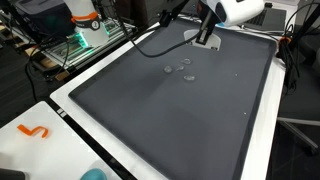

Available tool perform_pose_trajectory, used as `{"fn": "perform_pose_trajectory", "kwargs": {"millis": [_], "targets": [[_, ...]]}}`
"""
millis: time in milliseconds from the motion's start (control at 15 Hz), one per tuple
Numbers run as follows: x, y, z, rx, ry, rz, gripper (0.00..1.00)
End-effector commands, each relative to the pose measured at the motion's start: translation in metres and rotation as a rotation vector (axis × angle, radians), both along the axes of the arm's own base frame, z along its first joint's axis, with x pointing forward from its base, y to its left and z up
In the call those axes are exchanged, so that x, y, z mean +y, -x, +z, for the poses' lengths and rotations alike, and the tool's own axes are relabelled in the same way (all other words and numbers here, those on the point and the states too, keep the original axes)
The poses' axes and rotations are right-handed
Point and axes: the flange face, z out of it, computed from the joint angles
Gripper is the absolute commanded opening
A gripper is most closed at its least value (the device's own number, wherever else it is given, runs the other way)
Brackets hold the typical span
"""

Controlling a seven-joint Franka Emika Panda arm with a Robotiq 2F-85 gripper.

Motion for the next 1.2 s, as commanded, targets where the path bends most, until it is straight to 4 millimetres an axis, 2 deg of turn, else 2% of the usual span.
{"fn": "perform_pose_trajectory", "kwargs": {"millis": [0,533,1133], "targets": [[-0.010,0.021,0.001,0.007,-0.038,-0.013,0.01],[-0.020,0.041,-0.001,0.025,-0.049,-0.030,0.01],[-0.011,0.061,0.002,0.028,-0.003,-0.028,0.01]]}}
